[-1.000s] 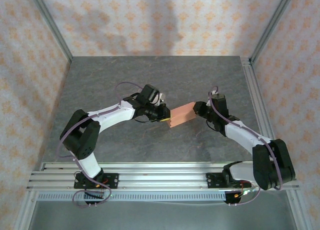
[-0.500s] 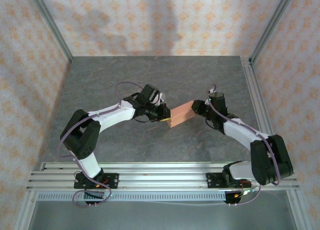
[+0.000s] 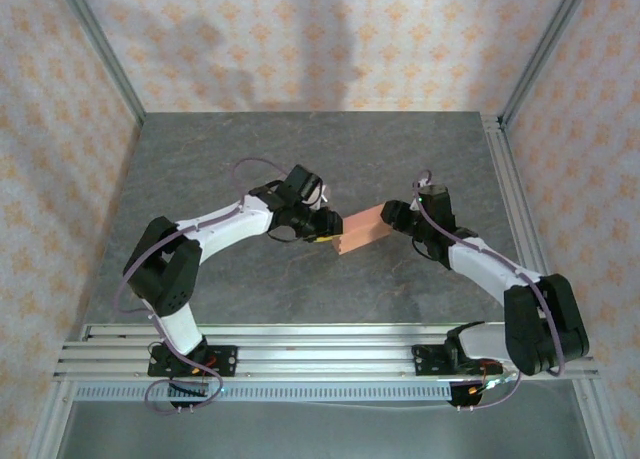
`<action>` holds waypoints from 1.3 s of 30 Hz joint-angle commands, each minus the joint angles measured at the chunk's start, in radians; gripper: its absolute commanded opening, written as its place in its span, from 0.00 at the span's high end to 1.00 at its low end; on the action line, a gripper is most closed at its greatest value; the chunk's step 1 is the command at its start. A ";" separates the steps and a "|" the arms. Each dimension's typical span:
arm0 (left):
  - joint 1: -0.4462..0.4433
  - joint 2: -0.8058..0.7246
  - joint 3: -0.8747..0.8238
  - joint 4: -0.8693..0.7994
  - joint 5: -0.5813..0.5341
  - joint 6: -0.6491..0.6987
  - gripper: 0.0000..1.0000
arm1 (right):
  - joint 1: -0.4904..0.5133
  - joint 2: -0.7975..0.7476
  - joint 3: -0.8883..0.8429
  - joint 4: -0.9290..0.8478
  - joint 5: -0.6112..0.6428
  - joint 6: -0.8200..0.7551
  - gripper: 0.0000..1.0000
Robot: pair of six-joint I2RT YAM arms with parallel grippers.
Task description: Fold the paper box
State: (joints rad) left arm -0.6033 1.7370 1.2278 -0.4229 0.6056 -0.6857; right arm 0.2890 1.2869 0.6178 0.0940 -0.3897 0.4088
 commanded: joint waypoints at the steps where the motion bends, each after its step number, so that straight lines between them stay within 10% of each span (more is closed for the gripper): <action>1: -0.006 -0.006 0.080 -0.161 -0.077 0.037 0.55 | 0.007 -0.033 0.031 -0.055 0.004 -0.014 0.50; 13: -0.005 0.022 0.225 -0.142 -0.129 0.523 0.19 | -0.085 -0.098 0.093 -0.214 -0.037 -0.079 0.10; 39: -0.127 0.459 0.753 -0.326 -0.214 1.128 0.25 | -0.186 -0.516 -0.014 -0.489 -0.209 -0.202 0.05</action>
State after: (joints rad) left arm -0.7040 2.1612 1.9179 -0.6670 0.4198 0.3660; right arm 0.1074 0.7921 0.6033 -0.3286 -0.5629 0.2333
